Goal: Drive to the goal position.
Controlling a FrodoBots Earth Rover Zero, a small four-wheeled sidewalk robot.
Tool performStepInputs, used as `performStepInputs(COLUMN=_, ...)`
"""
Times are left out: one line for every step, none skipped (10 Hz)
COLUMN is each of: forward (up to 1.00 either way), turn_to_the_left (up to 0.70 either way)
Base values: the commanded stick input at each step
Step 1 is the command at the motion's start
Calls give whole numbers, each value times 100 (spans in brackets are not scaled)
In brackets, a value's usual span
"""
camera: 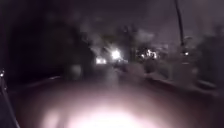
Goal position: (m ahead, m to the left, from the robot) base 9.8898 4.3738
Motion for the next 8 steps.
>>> performStepInputs(forward=50, turn_to_the_left=46)
performStepInputs(forward=50, turn_to_the_left=50)
performStepInputs(forward=50, turn_to_the_left=50)
performStepInputs(forward=50, turn_to_the_left=31)
performStepInputs(forward=50, turn_to_the_left=16)
performStepInputs(forward=50, turn_to_the_left=4)
performStepInputs(forward=50, turn_to_the_left=6)
performStepInputs(forward=50, turn_to_the_left=1)
